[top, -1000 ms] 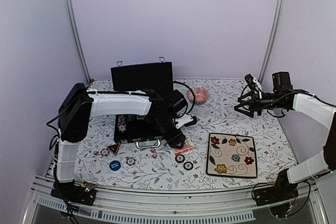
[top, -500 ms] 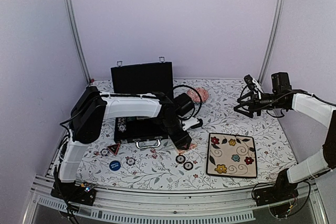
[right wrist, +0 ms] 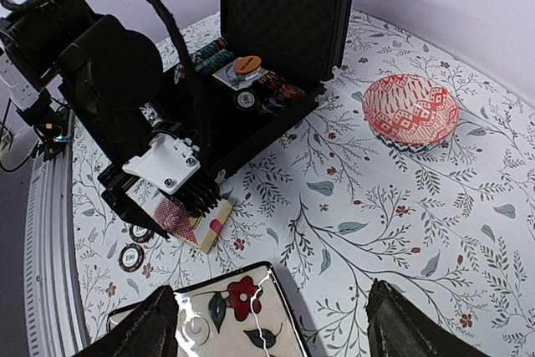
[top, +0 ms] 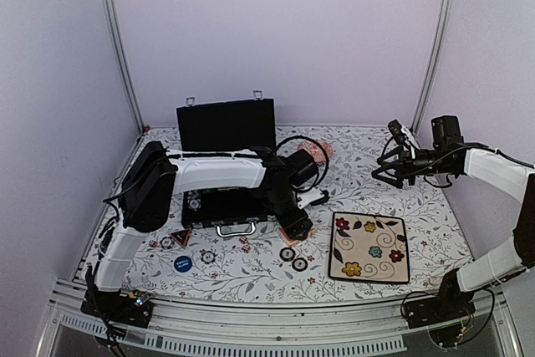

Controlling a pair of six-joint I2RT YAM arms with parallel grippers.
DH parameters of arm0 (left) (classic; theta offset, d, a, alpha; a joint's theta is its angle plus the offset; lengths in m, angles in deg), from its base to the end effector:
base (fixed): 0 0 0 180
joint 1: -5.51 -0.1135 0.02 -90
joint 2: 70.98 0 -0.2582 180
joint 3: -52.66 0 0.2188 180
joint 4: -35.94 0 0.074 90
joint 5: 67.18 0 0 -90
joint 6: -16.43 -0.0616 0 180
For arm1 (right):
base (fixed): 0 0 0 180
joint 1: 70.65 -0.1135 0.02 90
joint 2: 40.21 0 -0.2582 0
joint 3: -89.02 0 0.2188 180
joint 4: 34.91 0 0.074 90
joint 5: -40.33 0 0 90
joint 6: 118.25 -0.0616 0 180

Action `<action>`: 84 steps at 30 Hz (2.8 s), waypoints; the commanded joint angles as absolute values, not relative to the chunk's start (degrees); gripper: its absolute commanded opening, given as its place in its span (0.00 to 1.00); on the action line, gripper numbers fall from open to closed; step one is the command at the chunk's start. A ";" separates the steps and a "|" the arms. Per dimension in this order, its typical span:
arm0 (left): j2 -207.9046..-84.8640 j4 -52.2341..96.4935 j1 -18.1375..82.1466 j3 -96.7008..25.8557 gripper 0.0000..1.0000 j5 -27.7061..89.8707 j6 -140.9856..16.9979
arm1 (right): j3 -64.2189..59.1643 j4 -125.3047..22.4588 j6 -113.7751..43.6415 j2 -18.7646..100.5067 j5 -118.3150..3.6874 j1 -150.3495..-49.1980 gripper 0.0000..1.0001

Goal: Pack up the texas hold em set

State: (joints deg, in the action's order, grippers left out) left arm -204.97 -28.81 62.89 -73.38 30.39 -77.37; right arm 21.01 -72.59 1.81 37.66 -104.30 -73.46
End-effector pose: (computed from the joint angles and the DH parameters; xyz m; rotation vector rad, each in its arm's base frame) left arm 0.2391 -0.3886 0.1400 1.5052 2.4887 -0.3712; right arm 0.2526 0.0627 0.2476 -0.9898 1.8789 0.8546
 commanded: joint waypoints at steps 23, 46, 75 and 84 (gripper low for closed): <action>-213.02 -40.38 66.41 -83.43 0.77 21.53 -68.61 | 20.70 -72.45 2.54 38.74 -106.08 -73.19 0.78; -186.34 -31.75 58.91 -67.87 0.62 16.49 -82.07 | 20.70 -72.47 2.17 39.63 -105.97 -73.20 0.78; -179.51 -13.91 41.83 -42.14 0.67 23.27 -110.14 | 21.05 -72.54 2.76 40.70 -105.04 -73.19 0.78; -181.98 -13.87 41.54 -41.23 0.70 21.95 -111.60 | 21.08 -72.78 3.12 40.98 -105.21 -73.20 0.78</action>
State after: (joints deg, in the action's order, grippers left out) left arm -180.43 -14.54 42.17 -41.08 22.72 -110.04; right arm 21.01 -72.63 2.47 40.56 -104.70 -73.46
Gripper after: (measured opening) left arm 0.694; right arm 0.775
